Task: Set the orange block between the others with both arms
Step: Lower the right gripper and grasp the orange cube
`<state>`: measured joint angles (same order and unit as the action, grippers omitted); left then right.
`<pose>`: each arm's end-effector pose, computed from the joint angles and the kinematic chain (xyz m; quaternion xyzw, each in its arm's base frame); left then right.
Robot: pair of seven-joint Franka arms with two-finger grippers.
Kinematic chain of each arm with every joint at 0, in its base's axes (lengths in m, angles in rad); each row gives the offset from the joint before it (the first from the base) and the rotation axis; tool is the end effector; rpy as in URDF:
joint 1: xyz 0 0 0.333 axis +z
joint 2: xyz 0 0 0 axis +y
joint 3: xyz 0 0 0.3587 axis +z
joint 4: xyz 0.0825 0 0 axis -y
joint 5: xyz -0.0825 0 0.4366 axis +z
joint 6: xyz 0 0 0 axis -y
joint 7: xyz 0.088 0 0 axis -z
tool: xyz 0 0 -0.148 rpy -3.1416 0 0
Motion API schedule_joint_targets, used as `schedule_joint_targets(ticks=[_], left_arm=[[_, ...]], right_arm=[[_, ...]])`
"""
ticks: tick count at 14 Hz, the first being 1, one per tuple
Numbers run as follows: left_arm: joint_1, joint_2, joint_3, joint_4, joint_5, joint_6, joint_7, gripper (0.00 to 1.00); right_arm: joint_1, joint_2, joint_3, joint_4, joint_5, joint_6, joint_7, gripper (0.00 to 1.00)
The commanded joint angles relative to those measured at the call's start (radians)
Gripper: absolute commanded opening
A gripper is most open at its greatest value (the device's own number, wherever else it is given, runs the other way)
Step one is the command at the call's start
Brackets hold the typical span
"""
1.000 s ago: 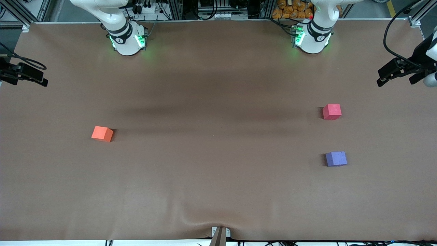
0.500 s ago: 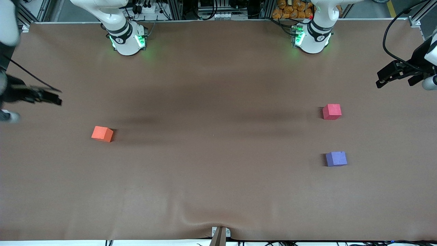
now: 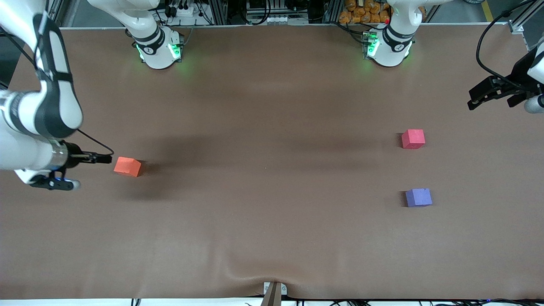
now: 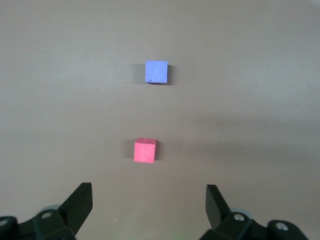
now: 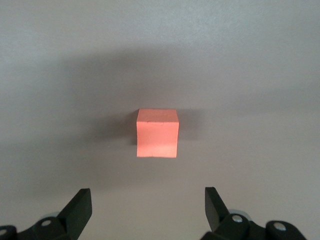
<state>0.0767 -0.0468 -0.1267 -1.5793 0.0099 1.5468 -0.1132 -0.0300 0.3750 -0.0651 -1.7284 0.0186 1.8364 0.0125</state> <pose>0.5882 -0.0297 0.6474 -0.9994 -0.0318 -0.0076 0.0073 0.6694 -0.0589 0.3204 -0.9896 0.0562 0.1327 0.0019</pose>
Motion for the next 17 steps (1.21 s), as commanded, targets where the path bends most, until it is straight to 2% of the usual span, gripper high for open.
schedule_joint_targets(ticks=[1, 4, 6, 16, 17], left_arm=[[0.006, 0.005, -0.004, 0.016, 0.005, -0.017, 0.015, 1.00], [0.005, 0.004, -0.004, 0.016, 0.015, -0.017, 0.013, 1.00], [0.005, 0.004, -0.004, 0.018, 0.015, -0.017, 0.013, 1.00], [0.005, 0.008, -0.005, 0.010, 0.016, -0.017, 0.013, 1.00], [0.005, 0.012, -0.005, 0.008, 0.016, -0.014, 0.013, 1.00]], right_arm=[[-0.016, 0.002, 0.010, -0.100, 0.004, 0.128, -0.009, 1.00], [-0.013, 0.007, 0.011, -0.203, 0.004, 0.280, -0.002, 1.00], [-0.014, 0.044, 0.011, -0.214, 0.004, 0.325, 0.000, 1.00], [-0.010, 0.133, 0.011, -0.214, 0.011, 0.342, 0.050, 1.00], [-0.010, 0.137, 0.011, -0.214, 0.012, 0.340, 0.050, 0.94]])
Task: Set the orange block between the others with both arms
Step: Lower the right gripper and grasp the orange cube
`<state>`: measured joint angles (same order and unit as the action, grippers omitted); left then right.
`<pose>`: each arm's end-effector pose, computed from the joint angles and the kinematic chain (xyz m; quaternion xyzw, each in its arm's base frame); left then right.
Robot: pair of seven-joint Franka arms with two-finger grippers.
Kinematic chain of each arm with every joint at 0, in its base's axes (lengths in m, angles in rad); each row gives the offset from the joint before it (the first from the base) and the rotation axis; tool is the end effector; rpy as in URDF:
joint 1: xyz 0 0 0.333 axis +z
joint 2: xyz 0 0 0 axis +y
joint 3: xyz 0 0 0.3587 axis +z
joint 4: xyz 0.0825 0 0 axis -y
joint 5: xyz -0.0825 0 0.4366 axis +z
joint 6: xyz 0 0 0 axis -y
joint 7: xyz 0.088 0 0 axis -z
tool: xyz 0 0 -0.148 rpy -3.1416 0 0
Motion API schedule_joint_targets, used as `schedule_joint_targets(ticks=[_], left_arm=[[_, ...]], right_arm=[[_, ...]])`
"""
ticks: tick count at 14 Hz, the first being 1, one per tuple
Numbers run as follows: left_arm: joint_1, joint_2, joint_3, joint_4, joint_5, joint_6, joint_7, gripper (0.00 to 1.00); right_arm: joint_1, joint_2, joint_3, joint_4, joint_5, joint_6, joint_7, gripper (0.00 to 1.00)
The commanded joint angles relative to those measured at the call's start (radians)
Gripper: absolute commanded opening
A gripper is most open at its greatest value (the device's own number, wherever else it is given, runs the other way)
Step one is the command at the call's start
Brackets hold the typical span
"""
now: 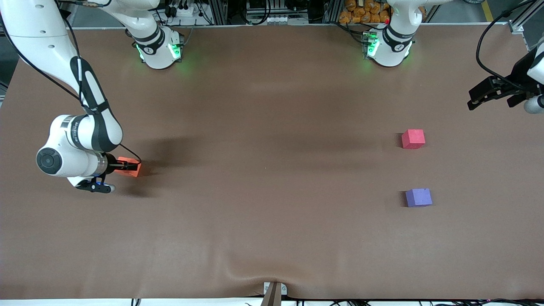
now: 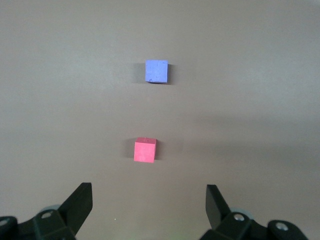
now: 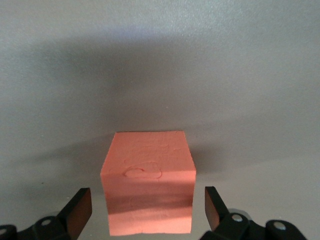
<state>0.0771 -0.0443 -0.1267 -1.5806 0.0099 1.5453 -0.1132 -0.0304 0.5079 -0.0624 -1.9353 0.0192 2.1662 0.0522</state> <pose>0.5887 -0.0294 0.6451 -0.9994 -0.0320 -0.0049 0.0074 0.6322 -0.0577 0.1591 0.9875 -0.0764 -0.1376 0.0056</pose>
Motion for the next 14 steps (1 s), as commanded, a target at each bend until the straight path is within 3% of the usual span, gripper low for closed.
schedule_joint_targets(ticks=[1, 3, 6, 11, 14], left_arm=[[0.004, 0.017, -0.005, 0.010, 0.016, -0.013, 0.013, 1.00], [0.004, 0.018, -0.005, 0.011, 0.016, -0.013, 0.013, 1.00], [0.004, 0.020, -0.005, 0.010, 0.015, -0.008, 0.013, 1.00], [0.003, 0.026, -0.005, -0.001, 0.015, 0.013, 0.012, 1.00], [0.003, 0.032, -0.005, -0.001, 0.015, 0.021, 0.013, 1.00]], right_arm=[[-0.012, 0.009, 0.010, -0.007, 0.012, 0.009, 0.011, 0.57], [-0.011, 0.009, 0.010, -0.005, 0.012, 0.003, 0.011, 0.04], [-0.006, -0.009, 0.012, 0.006, 0.012, -0.012, -0.003, 0.00], [0.095, -0.055, 0.035, 0.191, 0.024, -0.288, 0.012, 0.00], [0.190, -0.046, 0.046, 0.272, 0.152, -0.322, 0.012, 0.00]])
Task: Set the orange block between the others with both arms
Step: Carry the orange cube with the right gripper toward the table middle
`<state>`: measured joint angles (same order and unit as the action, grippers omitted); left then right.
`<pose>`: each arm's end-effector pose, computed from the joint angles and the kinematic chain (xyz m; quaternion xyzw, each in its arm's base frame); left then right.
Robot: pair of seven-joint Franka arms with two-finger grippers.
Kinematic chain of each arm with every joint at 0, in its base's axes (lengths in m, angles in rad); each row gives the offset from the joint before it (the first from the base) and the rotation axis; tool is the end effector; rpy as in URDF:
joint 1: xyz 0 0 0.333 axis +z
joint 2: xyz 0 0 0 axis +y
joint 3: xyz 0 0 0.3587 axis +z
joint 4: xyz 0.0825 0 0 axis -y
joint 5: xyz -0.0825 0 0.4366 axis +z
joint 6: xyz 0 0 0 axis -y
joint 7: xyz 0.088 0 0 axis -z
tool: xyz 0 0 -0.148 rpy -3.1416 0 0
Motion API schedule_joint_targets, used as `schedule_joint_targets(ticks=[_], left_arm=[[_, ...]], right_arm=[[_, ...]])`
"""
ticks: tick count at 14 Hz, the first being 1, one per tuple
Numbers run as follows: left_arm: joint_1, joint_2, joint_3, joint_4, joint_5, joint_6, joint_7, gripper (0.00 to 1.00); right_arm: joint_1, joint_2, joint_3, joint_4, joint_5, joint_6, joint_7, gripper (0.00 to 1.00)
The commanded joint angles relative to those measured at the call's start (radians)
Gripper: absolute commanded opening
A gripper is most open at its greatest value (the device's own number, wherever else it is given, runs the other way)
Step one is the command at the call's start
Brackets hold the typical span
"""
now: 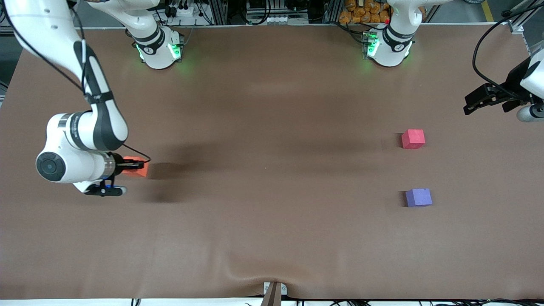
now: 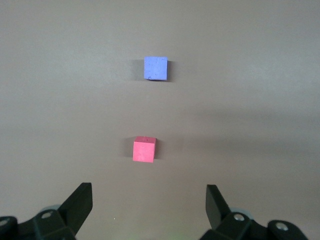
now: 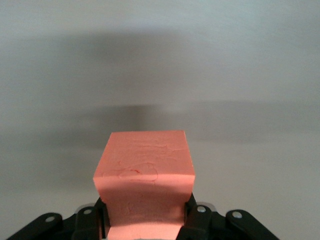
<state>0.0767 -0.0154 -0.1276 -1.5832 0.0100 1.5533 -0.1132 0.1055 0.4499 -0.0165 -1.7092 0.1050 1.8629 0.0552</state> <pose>0.5985 -0.0296 0.6274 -0.9995 -0.0312 0.0068 0.0066 0.6767 0.0734 0.2797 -0.9881 0.0054 0.1501 0.0331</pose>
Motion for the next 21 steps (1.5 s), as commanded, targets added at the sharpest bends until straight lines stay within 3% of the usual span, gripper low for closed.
schedule_joint_targets(ticks=[1, 5, 13, 21], left_arm=[[0.003, 0.002, -0.004, 0.002, 0.015, 0.013, 0.012, 1.00], [0.006, 0.002, -0.004, 0.003, 0.016, 0.013, 0.013, 1.00], [0.003, 0.003, -0.006, 0.000, 0.016, 0.013, 0.013, 1.00], [0.005, 0.008, -0.006, 0.000, 0.015, 0.011, 0.013, 1.00]], right_arm=[[0.104, 0.022, 0.000, 0.078, 0.100, -0.016, 0.009, 0.00], [0.223, 0.110, 0.000, 0.193, 0.119, -0.018, 0.021, 0.00], [0.470, 0.306, 0.000, 0.450, 0.114, 0.030, 0.374, 0.00], [0.566, 0.429, 0.001, 0.502, 0.114, 0.174, 0.502, 0.00]])
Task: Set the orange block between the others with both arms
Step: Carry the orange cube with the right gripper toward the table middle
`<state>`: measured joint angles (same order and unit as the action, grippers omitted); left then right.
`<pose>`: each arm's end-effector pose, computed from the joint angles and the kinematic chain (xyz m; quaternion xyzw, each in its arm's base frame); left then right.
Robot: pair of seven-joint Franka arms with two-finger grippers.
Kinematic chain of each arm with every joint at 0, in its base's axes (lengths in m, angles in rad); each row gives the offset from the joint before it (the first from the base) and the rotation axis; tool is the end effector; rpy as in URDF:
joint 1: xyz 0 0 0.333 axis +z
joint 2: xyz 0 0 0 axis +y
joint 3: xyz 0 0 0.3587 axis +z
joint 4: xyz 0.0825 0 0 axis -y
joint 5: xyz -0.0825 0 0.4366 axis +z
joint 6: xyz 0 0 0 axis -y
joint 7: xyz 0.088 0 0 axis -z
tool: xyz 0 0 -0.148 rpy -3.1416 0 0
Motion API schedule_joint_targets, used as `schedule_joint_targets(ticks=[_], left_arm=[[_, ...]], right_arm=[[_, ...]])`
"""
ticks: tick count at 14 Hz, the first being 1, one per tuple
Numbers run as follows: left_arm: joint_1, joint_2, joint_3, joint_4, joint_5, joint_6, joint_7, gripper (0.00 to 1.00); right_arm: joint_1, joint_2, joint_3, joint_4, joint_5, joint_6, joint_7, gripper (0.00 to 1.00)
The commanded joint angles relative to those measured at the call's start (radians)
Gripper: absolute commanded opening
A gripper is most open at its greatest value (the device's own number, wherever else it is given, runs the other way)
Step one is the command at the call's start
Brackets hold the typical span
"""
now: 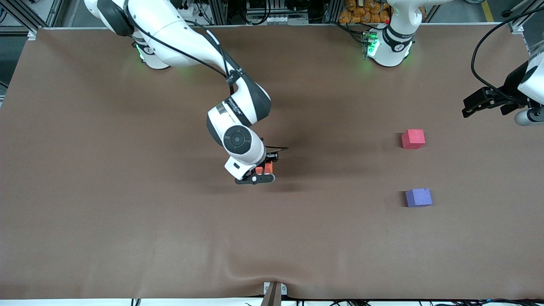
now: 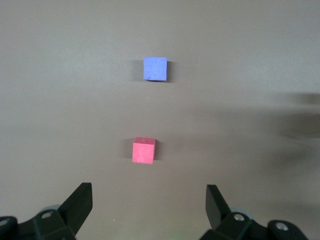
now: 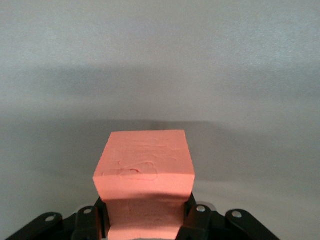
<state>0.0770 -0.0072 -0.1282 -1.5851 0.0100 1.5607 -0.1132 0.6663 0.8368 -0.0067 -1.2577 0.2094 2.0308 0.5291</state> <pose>0.6018 -0.0296 0.6222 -0.9995 -0.0310 0.0082 0.0061 0.6356 0.5190 0.2135 -0.9953 -0.0166 0.0764 0.0565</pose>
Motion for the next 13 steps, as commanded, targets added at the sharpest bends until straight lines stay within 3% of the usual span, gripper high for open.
schedule_joint_targets(ticks=[1, 4, 5, 6, 7, 8, 13], left_arm=[[0.004, 0.000, -0.004, 0.002, 0.015, 0.004, 0.013, 1.00], [0.004, -0.004, -0.004, 0.002, 0.015, 0.001, 0.013, 1.00], [0.006, -0.004, -0.004, 0.002, 0.015, -0.002, 0.013, 1.00], [0.006, -0.004, -0.004, 0.002, 0.015, -0.002, 0.013, 1.00], [0.004, -0.004, -0.004, 0.005, 0.016, -0.002, 0.013, 1.00], [0.004, -0.005, -0.004, 0.004, 0.016, -0.002, 0.013, 1.00], [0.003, 0.021, -0.004, 0.004, 0.016, 0.005, 0.013, 1.00]], right_arm=[[0.012, 0.050, -0.009, 0.050, 0.010, 0.009, 0.031, 0.00], [0.013, 0.068, -0.010, 0.050, 0.010, 0.011, 0.031, 0.03], [0.016, 0.077, -0.010, 0.050, 0.010, 0.020, 0.031, 0.14], [0.019, 0.081, -0.010, 0.050, 0.010, 0.031, 0.031, 0.29], [0.022, 0.082, -0.010, 0.049, 0.008, 0.031, 0.031, 0.55], [0.024, 0.082, -0.010, 0.049, 0.008, 0.031, 0.029, 0.99], [0.033, 0.059, -0.012, 0.049, -0.002, 0.022, 0.022, 1.00]])
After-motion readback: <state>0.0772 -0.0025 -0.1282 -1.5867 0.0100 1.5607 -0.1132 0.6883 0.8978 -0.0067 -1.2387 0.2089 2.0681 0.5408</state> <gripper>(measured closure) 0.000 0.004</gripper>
